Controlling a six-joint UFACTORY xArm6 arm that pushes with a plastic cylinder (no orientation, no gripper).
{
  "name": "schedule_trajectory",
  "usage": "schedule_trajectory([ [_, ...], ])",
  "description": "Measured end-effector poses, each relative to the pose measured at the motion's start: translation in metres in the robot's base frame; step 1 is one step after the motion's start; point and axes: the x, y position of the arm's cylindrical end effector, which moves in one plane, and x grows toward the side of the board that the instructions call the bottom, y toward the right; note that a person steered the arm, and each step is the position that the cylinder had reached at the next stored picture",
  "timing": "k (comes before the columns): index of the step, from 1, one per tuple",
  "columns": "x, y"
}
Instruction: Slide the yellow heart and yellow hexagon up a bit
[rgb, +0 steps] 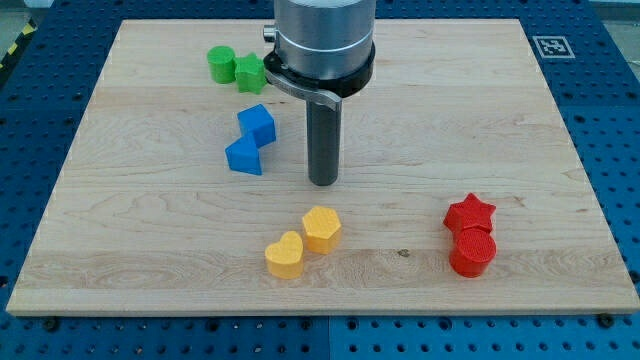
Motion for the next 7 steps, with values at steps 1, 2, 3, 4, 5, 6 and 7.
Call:
schedule_trajectory([
  [1,0.0,-0.031],
  [2,0.006,-0.065],
  [3,0.036,-0.091],
  [4,0.086,-0.095],
  [5,0.125,-0.093],
  [6,0.125,-0.092],
  [7,0.125,-0.058],
])
